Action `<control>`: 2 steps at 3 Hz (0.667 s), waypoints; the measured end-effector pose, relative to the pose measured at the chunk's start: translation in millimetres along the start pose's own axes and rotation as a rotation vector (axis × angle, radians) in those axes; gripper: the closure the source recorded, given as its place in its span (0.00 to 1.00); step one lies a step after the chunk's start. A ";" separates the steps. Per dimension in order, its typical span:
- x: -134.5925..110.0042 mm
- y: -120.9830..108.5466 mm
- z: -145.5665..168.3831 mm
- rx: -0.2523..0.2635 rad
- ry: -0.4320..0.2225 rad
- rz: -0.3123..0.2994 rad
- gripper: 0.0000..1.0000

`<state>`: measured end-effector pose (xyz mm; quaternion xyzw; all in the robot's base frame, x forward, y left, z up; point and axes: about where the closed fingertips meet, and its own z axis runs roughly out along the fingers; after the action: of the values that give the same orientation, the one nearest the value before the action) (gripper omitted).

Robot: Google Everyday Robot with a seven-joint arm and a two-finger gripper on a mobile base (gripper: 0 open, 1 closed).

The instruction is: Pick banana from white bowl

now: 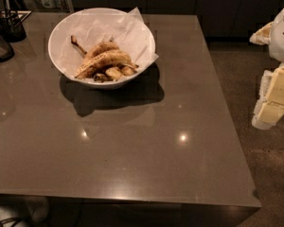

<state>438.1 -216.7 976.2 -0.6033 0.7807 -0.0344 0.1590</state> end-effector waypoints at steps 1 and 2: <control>-0.1 -0.1 0.0 0.000 0.000 0.000 0.00; -8.0 -6.6 -2.4 -0.001 -0.014 0.017 0.00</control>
Offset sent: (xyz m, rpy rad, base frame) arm 0.0147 0.0104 0.0073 0.0396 0.0234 -0.0286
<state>445.3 -211.2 981.8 -0.5969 0.7848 -0.0286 0.1645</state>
